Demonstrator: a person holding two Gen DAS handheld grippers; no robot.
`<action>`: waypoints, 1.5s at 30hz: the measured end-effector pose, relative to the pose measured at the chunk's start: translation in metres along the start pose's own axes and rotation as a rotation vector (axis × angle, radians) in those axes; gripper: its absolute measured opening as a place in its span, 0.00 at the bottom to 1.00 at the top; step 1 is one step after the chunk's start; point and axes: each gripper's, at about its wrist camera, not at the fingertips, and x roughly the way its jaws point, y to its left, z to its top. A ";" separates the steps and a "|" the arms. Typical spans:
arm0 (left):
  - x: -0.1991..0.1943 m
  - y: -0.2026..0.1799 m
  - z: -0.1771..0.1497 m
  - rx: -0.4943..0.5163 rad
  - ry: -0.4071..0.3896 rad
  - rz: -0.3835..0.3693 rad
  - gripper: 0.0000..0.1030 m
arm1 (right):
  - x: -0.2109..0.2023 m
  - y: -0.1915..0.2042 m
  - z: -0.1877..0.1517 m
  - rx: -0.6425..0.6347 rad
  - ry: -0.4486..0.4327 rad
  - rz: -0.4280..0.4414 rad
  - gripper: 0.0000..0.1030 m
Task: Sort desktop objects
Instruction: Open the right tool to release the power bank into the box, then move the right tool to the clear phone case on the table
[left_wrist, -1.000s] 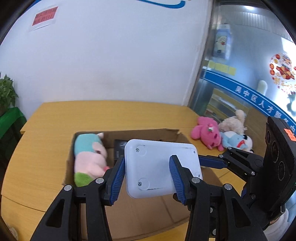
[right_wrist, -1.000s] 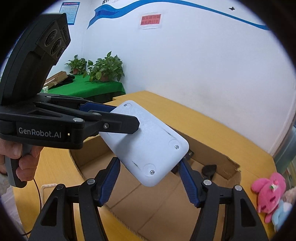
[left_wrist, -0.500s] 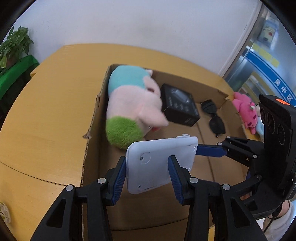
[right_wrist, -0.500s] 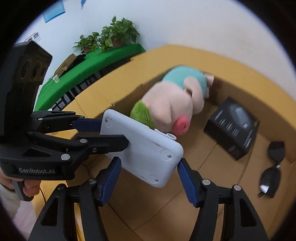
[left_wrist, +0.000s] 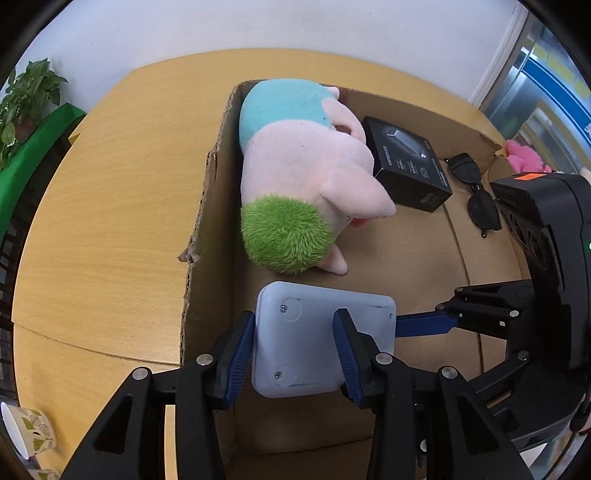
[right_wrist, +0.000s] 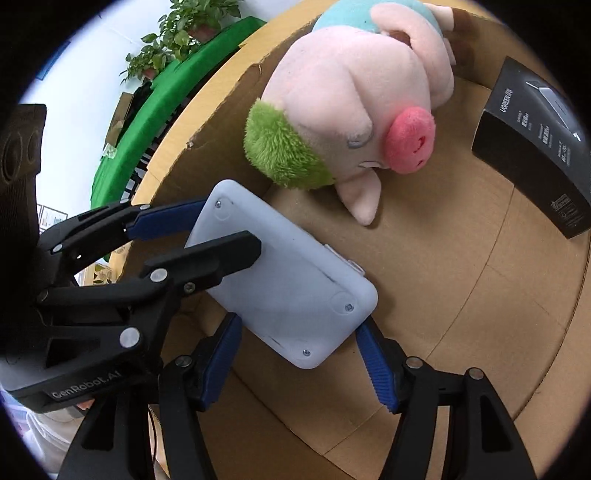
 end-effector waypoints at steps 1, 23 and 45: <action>0.001 -0.001 0.000 0.007 0.008 0.013 0.41 | 0.000 0.000 -0.001 0.004 -0.003 0.000 0.64; -0.140 -0.083 -0.103 0.119 -0.665 0.082 0.99 | -0.154 0.024 -0.193 0.127 -0.810 -0.709 0.81; -0.118 -0.130 -0.119 0.119 -0.593 -0.058 0.99 | -0.166 0.019 -0.244 0.173 -0.828 -0.764 0.81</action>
